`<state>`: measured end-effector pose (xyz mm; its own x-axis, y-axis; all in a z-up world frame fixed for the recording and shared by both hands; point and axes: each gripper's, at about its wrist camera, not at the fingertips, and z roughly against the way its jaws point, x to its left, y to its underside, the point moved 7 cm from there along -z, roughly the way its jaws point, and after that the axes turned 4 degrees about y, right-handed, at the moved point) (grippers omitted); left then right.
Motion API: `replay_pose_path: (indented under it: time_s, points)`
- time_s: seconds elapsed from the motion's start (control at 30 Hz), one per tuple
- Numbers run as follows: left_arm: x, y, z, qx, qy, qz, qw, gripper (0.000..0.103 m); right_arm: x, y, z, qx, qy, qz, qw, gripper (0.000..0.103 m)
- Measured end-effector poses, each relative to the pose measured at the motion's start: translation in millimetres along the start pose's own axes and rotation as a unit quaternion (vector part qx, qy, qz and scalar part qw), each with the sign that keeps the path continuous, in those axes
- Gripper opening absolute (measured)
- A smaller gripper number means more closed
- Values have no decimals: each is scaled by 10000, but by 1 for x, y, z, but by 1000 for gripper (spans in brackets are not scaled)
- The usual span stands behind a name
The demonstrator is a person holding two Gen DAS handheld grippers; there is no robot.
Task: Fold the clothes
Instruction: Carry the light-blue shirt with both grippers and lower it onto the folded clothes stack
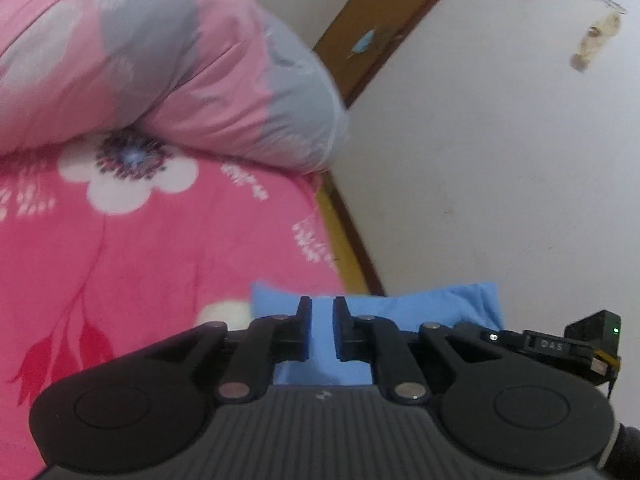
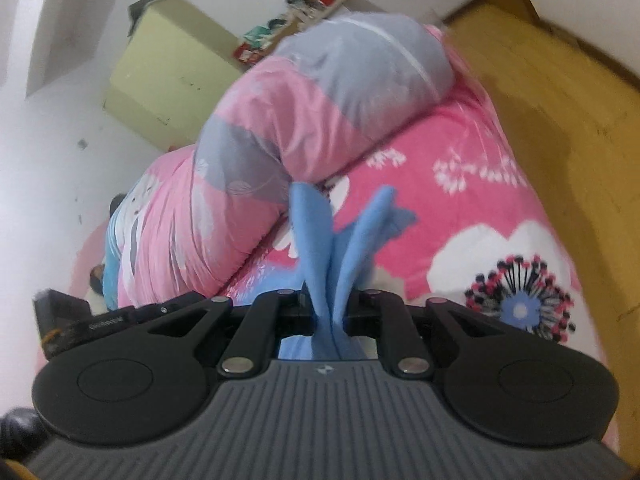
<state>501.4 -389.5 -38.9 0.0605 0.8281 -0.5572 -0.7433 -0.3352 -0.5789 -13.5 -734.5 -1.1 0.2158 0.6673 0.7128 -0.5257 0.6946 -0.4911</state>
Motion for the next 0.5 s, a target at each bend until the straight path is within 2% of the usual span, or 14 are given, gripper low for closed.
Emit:
replay_pose_path:
  time_s: [0.13,0.27,0.4,0.5]
  points:
    - [16,7,2,75,11,364,9993,23,-10,0,-8,19,-41,-167,9999,12]
    - [20,9,10,92,188,591,9980,41,-15,1,-13,104,-74,-332,9994,13]
    - [13,13,8,404,232,443,9979,42,-17,3,-10,112,-25,-504,9987,13]
    - [6,21,28,446,250,380,9980,41,-17,5,-6,115,17,-556,9984,13]
